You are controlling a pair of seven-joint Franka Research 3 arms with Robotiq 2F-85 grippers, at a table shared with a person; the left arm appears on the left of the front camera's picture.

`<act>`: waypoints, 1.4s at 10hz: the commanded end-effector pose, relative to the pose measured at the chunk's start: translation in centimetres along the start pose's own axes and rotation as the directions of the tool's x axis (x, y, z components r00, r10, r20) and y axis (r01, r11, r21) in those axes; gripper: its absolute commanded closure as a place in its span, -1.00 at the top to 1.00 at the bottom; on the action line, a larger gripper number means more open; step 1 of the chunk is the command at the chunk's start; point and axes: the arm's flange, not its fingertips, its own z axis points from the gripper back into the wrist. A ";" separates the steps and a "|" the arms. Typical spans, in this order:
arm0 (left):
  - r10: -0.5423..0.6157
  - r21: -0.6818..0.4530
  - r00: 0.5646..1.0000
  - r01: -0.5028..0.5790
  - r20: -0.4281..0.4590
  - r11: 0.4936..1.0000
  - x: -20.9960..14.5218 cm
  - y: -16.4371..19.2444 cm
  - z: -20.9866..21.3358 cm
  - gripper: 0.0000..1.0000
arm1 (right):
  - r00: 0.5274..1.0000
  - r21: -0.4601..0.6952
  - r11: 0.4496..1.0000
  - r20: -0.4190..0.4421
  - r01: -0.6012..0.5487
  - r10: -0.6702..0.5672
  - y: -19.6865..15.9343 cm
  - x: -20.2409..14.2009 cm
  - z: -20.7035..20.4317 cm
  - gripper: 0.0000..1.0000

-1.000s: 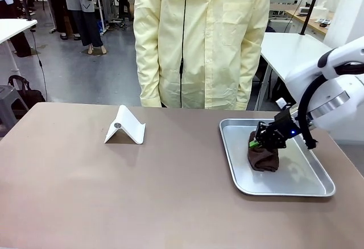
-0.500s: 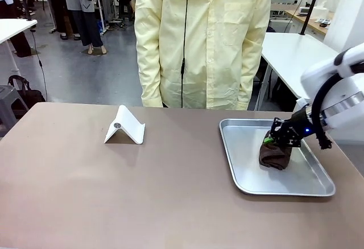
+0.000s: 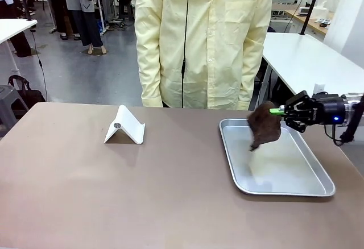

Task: Clean the surface of the table.
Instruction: Clean the area not pointed to by the person.

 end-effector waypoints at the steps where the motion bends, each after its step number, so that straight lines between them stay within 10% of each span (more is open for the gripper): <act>1: 0.013 0.011 1.000 -0.013 -0.005 1.000 -0.3 -0.3 0.1 -0.55 | 0.975 0.162 0.986 -0.221 0.044 -0.007 -0.3 -0.8 2.5 -0.83; 4: 0.013 0.011 1.000 -0.013 -0.005 1.000 -0.3 -0.3 0.1 -0.55 | 0.956 0.187 0.979 -0.294 0.084 -0.025 2.6 -5.3 8.0 -0.83; 6: 0.013 0.011 1.000 -0.013 -0.005 1.000 -0.3 -0.3 0.1 -0.55 | 0.963 -0.020 1.000 -0.269 0.005 -0.010 2.7 -8.2 10.3 -0.83; 14: 0.013 0.011 1.000 -0.013 -0.005 1.000 -0.3 -0.3 0.1 -0.55 | 0.960 0.021 1.000 -0.280 0.003 0.003 2.3 -7.6 11.3 -0.83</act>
